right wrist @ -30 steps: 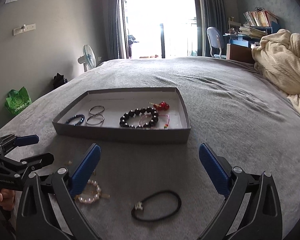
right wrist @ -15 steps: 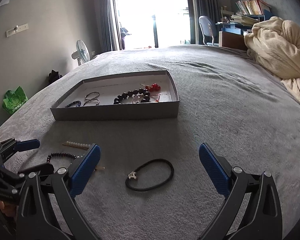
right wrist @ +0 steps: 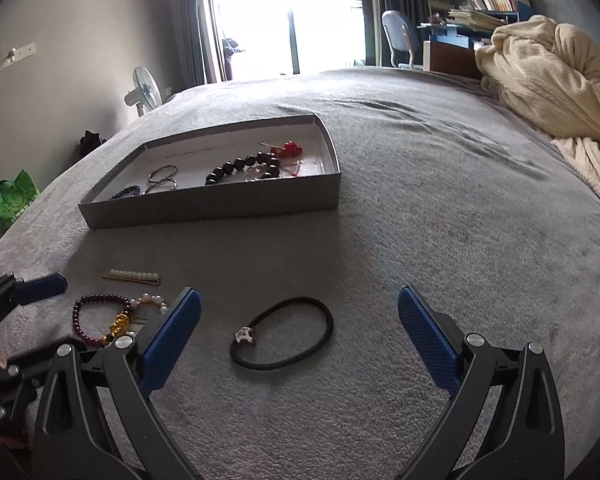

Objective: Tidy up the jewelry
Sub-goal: 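Grasp the garnet bead bracelet with the left tool while the right tool reaches the black hair tie, then grasp the black hair tie with the right tool while the left tool holds the garnet bracelet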

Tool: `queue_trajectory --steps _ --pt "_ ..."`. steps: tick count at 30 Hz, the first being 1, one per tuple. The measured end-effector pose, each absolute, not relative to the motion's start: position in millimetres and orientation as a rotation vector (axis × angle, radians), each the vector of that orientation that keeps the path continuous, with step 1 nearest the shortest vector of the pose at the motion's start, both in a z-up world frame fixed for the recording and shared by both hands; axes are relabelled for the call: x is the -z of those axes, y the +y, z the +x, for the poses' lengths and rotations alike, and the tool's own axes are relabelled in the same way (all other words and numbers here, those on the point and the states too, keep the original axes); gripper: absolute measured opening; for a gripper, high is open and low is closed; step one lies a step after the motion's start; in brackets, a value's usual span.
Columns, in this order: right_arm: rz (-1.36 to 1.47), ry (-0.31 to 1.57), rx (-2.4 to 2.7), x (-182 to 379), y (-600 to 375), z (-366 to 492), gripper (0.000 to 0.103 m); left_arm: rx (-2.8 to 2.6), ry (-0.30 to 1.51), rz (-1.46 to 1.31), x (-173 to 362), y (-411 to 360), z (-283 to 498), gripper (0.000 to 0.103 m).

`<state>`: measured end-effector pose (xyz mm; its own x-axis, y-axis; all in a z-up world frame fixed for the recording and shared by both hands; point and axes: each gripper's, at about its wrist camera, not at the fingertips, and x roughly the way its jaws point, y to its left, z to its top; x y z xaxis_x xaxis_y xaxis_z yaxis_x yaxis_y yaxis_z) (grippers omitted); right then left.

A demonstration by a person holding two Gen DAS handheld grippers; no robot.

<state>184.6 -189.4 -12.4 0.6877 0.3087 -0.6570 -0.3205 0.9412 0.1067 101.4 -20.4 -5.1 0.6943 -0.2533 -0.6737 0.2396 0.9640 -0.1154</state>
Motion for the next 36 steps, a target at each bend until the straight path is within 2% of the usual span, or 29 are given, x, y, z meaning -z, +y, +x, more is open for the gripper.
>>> queue_trajectory --steps 1,5,9,10,13,19,25,29,31,34,36 --pt "-0.015 0.737 -0.35 13.1 -189.8 185.1 0.097 0.288 0.766 -0.003 7.4 -24.6 102.5 0.066" --pt "-0.012 0.754 -0.344 15.0 -190.4 186.6 0.097 0.29 0.812 0.045 16.7 -35.1 108.0 0.049" --pt "-0.005 0.77 -0.339 17.2 -191.5 188.0 0.096 0.264 0.831 0.059 21.5 -34.5 111.9 0.026" --pt "0.0 0.775 -0.338 17.9 -192.3 188.6 0.094 0.255 0.83 0.066 21.6 -33.2 111.7 0.018" --pt "0.019 0.797 -0.336 21.3 -195.6 189.7 0.082 0.243 0.818 0.047 19.7 -22.8 109.4 0.009" --pt "0.049 0.842 -0.33 28.7 -201.6 191.8 0.055 0.171 0.8 0.029 16.1 8.1 106.8 0.009" --pt "0.025 0.867 -0.334 32.0 -197.3 194.1 0.037 0.143 0.818 -0.019 18.7 24.5 112.1 0.009" --pt "0.017 0.871 -0.342 33.0 -196.3 194.7 0.029 0.146 0.831 -0.032 21.9 24.4 115.8 0.009" --pt "0.011 0.869 -0.354 32.7 -194.8 194.1 0.019 0.149 0.833 -0.042 22.7 25.1 116.3 0.009" --pt "0.002 0.861 -0.367 31.8 -193.3 192.0 0.01 0.158 0.834 -0.065 23.4 27.6 115.8 0.009" --pt "0.005 0.851 -0.373 30.9 -193.2 190.6 0.007 0.165 0.831 -0.084 22.9 29.9 115.1 0.009"
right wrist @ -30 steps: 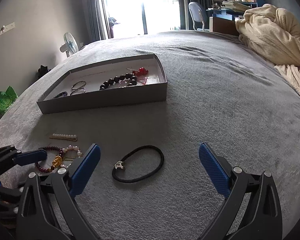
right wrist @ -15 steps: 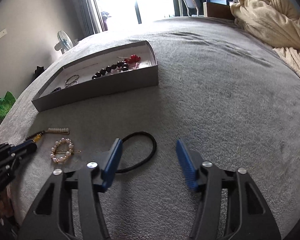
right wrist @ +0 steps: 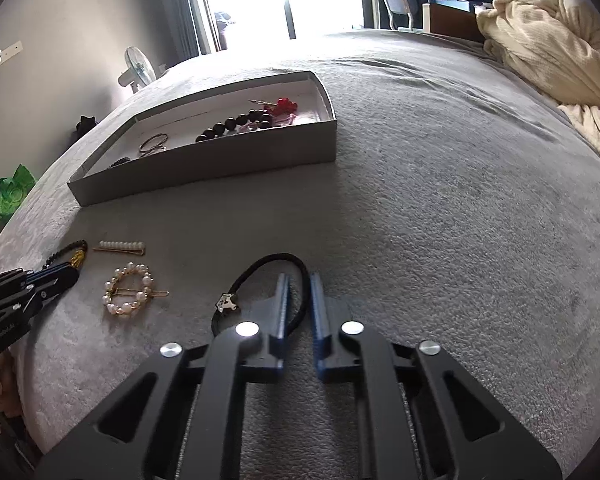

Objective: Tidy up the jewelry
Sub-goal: 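Grasp the black hair tie with the right tool while the left tool holds the garnet bracelet, then carry the garnet bracelet with the left tool while the right tool carries the hair tie into the box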

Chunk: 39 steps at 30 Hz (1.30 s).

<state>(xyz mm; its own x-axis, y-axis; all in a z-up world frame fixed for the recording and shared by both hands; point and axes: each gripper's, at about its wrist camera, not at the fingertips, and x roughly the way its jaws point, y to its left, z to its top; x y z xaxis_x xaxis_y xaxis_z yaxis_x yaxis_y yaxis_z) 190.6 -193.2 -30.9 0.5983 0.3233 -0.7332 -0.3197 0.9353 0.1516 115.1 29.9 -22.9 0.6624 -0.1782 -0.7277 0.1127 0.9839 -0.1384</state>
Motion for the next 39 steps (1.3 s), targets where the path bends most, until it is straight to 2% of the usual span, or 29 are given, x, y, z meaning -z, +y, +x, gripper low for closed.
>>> queue_trajectory --steps 13,19,39 --pt "0.002 0.789 -0.423 23.1 -189.8 181.2 0.004 0.149 0.851 0.022 25.4 13.8 114.7 0.012" --pt "0.012 0.757 -0.428 17.2 -192.1 178.9 0.003 0.174 0.832 -0.018 20.5 18.7 110.2 0.006" --pt "-0.017 0.625 -0.484 -38.2 -174.4 193.0 0.003 0.163 0.706 -0.032 -39.5 37.4 114.6 0.006"
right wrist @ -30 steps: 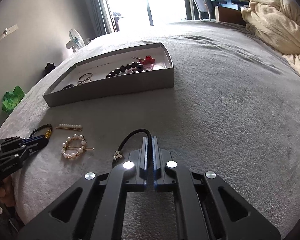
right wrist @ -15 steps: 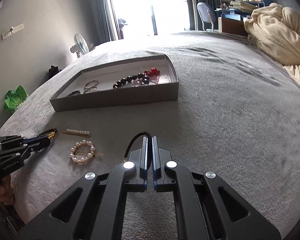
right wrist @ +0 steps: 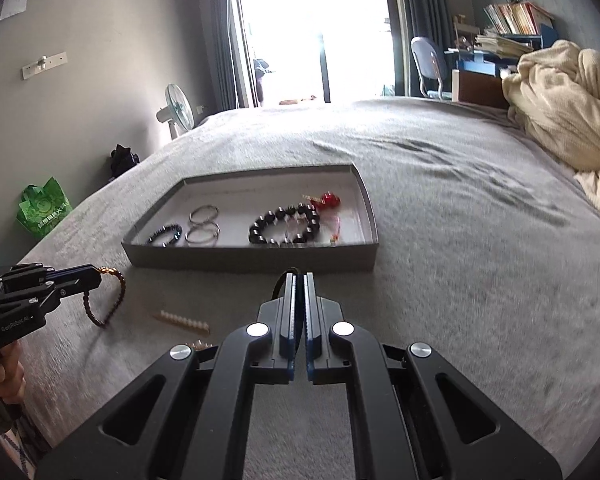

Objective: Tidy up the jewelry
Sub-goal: 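Carry the garnet bracelet with the left tool while the right tool carries the hair tie into the box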

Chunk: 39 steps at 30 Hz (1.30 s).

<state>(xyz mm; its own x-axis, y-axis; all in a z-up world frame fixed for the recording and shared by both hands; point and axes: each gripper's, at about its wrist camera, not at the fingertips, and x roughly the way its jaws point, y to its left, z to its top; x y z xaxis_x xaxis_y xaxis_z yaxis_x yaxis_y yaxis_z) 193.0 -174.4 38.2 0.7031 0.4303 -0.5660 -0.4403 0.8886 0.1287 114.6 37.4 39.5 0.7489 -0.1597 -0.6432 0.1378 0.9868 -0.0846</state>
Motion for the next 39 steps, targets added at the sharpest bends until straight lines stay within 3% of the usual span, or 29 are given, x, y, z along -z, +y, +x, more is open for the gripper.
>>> queue_trajectory --steps 17,39 --pt "-0.04 0.58 -0.529 -69.7 -146.8 231.3 0.003 0.167 0.618 -0.021 -82.7 42.7 151.7 0.006" --pt "-0.072 0.584 -0.575 -68.5 -103.0 272.2 0.003 0.147 0.601 -0.044 -84.4 50.8 199.0 0.006"
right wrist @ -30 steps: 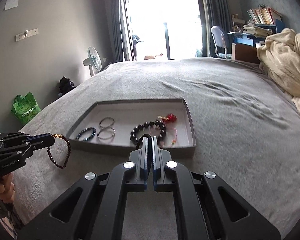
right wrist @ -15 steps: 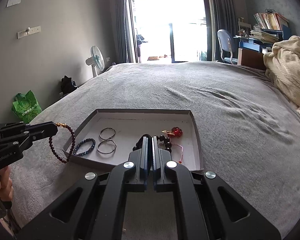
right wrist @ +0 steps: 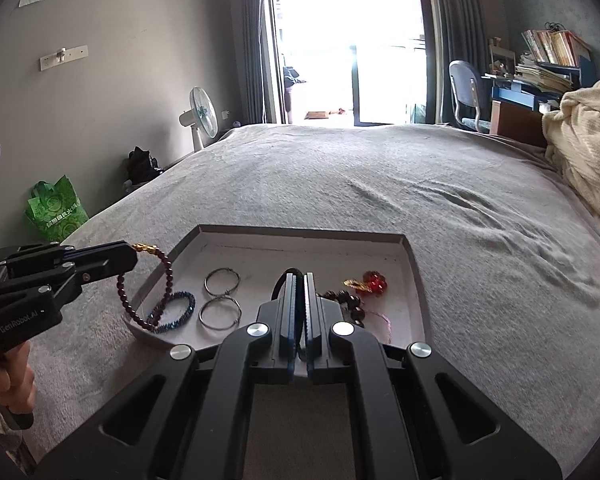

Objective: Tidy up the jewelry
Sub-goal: 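Carry the garnet bracelet with the left tool while the right tool carries the hair tie into the box, then open the left tool over the box while the right tool releases the hair tie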

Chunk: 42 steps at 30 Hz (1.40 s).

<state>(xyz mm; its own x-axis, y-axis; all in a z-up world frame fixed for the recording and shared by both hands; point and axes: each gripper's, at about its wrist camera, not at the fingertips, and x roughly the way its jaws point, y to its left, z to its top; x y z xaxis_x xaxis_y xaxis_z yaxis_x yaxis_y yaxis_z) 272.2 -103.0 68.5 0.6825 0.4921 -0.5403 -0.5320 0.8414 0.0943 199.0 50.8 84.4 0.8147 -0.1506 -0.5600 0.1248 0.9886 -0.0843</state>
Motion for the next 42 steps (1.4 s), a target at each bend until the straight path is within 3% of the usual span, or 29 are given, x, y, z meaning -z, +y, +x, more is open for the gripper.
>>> queue_trajectory --steps 16,38,41,42 --pt "-0.096 0.671 -0.604 -38.2 -61.2 308.3 0.004 0.162 0.653 -0.056 -57.7 46.8 236.0 0.006" --pt "-0.148 0.766 -0.522 13.5 -78.8 327.6 0.004 0.082 0.762 -0.025 -6.0 62.5 252.2 0.006" --pt "-0.155 0.762 -0.522 12.8 -78.7 327.4 0.005 0.068 0.761 -0.02 -5.0 64.2 252.2 0.016" --pt "-0.156 0.76 -0.521 12.2 -78.6 327.1 0.008 0.063 0.758 -0.02 -5.2 64.7 251.9 0.023"
